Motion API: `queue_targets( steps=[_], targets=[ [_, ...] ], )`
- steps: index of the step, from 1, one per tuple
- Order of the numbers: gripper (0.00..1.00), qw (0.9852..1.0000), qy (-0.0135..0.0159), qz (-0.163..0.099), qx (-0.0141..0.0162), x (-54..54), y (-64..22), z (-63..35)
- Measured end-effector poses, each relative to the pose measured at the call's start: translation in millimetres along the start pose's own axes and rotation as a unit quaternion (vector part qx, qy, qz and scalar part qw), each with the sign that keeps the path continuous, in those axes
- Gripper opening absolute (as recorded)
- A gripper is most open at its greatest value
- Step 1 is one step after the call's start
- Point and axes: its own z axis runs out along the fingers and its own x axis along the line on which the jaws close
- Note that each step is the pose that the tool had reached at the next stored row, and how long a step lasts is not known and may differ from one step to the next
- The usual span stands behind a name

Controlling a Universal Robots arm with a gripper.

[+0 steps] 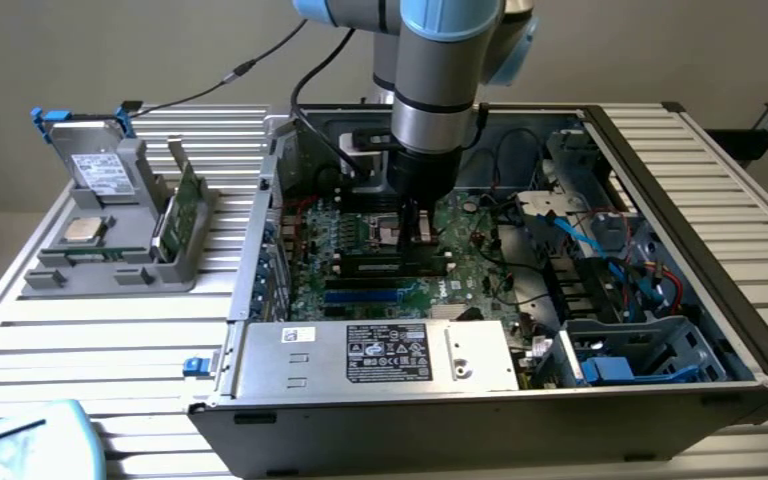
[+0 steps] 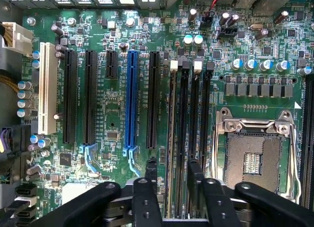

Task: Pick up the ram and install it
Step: 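Insert the ram into the slot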

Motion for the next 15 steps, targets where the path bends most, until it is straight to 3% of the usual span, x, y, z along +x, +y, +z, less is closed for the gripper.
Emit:
queue_targets(
  steps=[1,2,15],
  targets=[
    [0.39,1.0000,0.0000,0.000,0.0000,0.0,0.0,0.0],
    [0.45,1.0000,0.0000,0.000,0.0000,0.0,0.0,0.0],
    [0.45,1.0000,0.0000,0.000,0.0000,0.7,0.8,-11.0]
  ],
)
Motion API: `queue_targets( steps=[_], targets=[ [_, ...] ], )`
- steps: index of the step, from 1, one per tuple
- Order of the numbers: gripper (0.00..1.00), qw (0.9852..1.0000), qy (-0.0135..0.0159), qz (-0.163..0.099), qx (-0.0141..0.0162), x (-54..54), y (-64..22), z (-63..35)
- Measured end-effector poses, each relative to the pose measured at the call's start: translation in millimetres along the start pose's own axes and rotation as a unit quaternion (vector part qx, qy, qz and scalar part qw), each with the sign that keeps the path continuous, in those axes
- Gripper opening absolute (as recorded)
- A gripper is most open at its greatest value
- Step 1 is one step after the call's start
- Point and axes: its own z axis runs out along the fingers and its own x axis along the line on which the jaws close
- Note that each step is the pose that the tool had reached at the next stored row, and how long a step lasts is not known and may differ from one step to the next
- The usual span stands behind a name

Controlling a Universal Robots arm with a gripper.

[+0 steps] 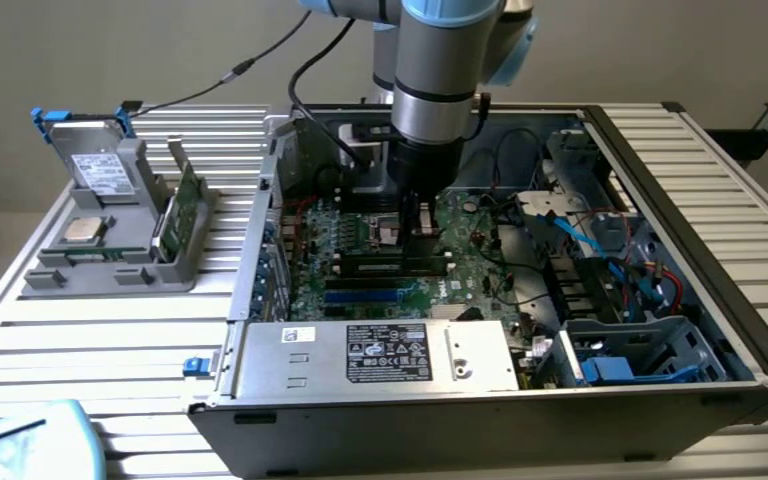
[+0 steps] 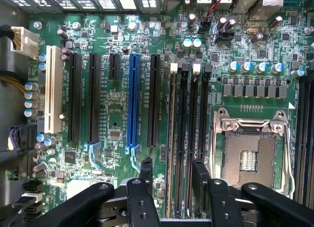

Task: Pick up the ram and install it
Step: 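Insert the ram into the slot, then press down the ram until it locks into place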

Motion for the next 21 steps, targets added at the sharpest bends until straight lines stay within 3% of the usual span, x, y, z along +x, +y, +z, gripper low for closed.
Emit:
queue_targets(
  steps=[5,21],
  targets=[
    [0.45,1.0000,0.0001,0.000,0.0000,0.5,0.6,-7.6],
    [0.44,1.0000,0.0000,0.000,0.0000,0.5,0.6,-7.7]
  ],
)
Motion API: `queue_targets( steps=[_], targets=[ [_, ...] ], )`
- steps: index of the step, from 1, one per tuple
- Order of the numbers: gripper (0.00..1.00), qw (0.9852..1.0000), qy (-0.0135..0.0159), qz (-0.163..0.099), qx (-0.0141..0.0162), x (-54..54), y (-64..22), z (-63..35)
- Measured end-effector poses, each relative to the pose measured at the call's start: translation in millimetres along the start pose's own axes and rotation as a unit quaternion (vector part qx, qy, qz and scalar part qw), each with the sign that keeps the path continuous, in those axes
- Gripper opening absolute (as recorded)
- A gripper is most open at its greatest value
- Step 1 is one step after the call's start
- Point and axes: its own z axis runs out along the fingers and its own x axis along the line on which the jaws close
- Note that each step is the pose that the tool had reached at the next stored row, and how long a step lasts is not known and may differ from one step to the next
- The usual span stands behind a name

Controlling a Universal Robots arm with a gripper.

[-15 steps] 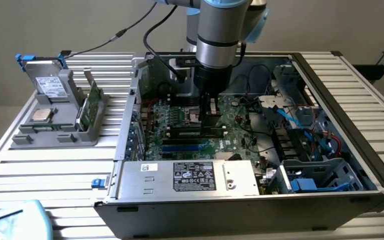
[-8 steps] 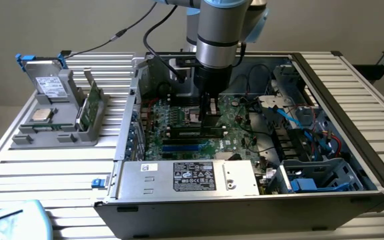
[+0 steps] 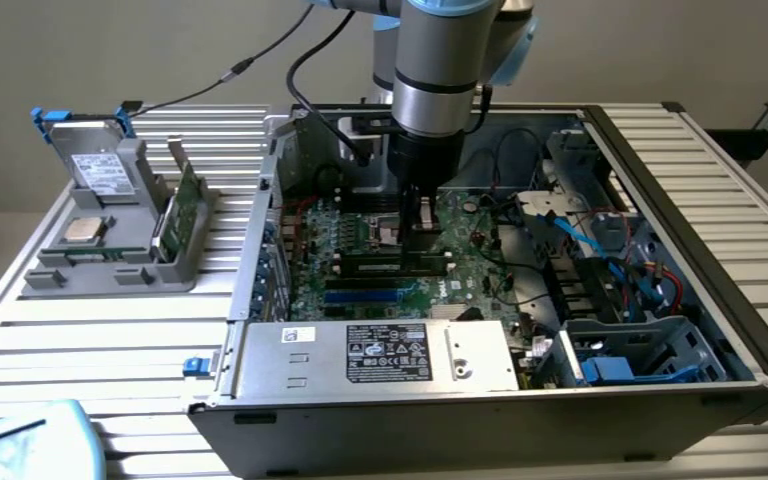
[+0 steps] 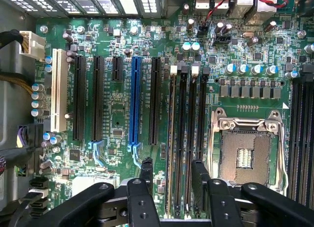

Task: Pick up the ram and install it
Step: 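Press down the ram until it locks into place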

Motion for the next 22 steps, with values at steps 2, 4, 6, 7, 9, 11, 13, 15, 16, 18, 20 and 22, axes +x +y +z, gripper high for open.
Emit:
queue_targets(
  steps=[2,4,6,7,9,11,13,15,16,18,20,22],
  targets=[
    [0.31,1.0000,0.0000,0.000,0.0000,0.0,0.0,0.0],
    [0.25,1.0000,0.0000,0.000,0.0000,0.0,0.0,0.0],
    [0.18,1.0000,0.0000,0.000,0.0000,0.0,0.0,0.0],
    [0.13,1.0000,0.0000,0.000,0.0000,0.0,0.0,0.0],
    [0.11,1.0000,0.0000,0.000,0.0000,0.0,0.0,0.0],
    [0.11,1.0000,0.0000,0.000,0.0000,0.1,-1.5,-0.1],
    [0.11,1.0000,0.0001,0.000,0.0000,0.2,-5.1,-0.3],
    [0.11,1.0000,0.0000,0.000,0.0000,0.3,-8.5,-0.4],
    [0.11,1.0000,0.0000,0.000,0.0000,0.3,-9.7,-0.5],
    [0.11,1.0000,0.0000,0.000,0.0000,0.4,-10.5,-0.5],
    [0.11,1.0000,-0.0001,0.000,0.0001,0.2,-10.6,0.3],
    [0.11,1.0000,0.0000,0.000,0.0000,0.2,-10.7,1.8]
  ],
)
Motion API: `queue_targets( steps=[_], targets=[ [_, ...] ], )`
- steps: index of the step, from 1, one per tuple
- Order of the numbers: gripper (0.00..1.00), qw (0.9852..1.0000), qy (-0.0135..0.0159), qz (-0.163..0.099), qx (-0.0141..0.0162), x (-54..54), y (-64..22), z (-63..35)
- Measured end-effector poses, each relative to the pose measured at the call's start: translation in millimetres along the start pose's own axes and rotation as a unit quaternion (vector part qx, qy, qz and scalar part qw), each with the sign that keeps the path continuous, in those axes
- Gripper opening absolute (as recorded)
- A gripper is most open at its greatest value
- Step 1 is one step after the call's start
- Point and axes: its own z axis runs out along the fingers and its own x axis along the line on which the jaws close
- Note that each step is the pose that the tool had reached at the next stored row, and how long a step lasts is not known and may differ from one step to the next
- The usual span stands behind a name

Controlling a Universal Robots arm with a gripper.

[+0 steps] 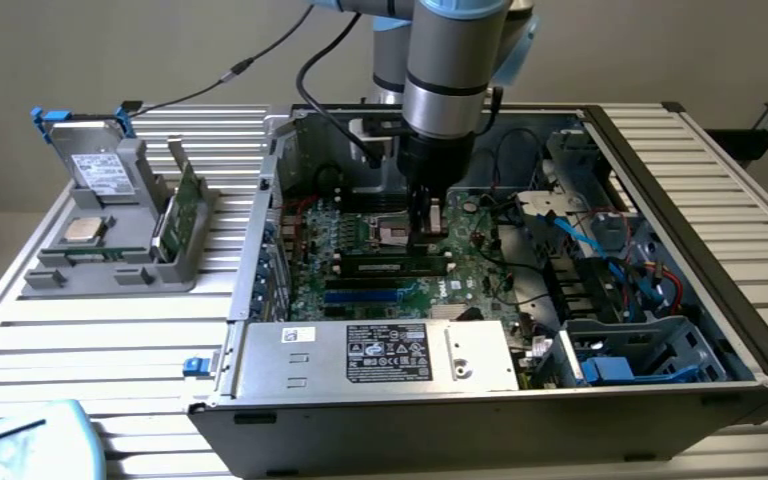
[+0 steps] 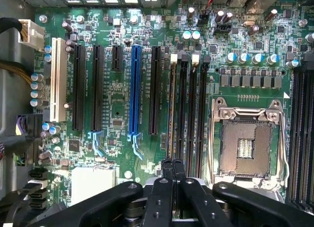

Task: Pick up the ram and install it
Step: 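Press down the ram until it locks into place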

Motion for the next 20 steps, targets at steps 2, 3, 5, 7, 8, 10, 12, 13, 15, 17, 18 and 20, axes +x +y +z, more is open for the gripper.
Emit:
queue_targets(
  steps=[2,3,5,7,8,10,12,13,15,17,18,20],
  targets=[
    [0.11,1.0000,0.0000,0.000,0.0000,0.0,-0.1,1.0],
    [0.11,1.0000,0.0000,0.000,0.0000,-0.1,-0.1,1.5],
    [0.11,1.0000,0.0000,0.000,0.0000,-0.1,-0.3,2.7],
    [0.11,1.0000,0.0000,0.000,0.0000,-0.2,-0.5,3.8],
    [0.11,1.0000,0.0000,0.000,0.0000,-0.2,-0.6,4.3],
    [0.11,1.0000,0.0001,0.000,0.0000,-0.3,-0.7,5.1],
    [0.11,1.0000,0.0001,0.000,0.0000,-0.4,-0.8,6.0],
    [0.11,1.0000,0.0001,0.000,-0.0001,-0.3,-0.8,6.4],
    [0.11,1.0000,0.0003,0.000,-0.0001,-0.3,-0.9,7.1],
    [0.11,1.0000,0.0002,0.000,-0.0001,-0.4,-0.9,7.6],
    [0.11,1.0000,0.0002,0.000,-0.0001,-0.4,-0.9,7.8],
    [0.11,1.0000,0.0001,0.000,0.0000,-0.5,-1.0,8.3]
  ],
)
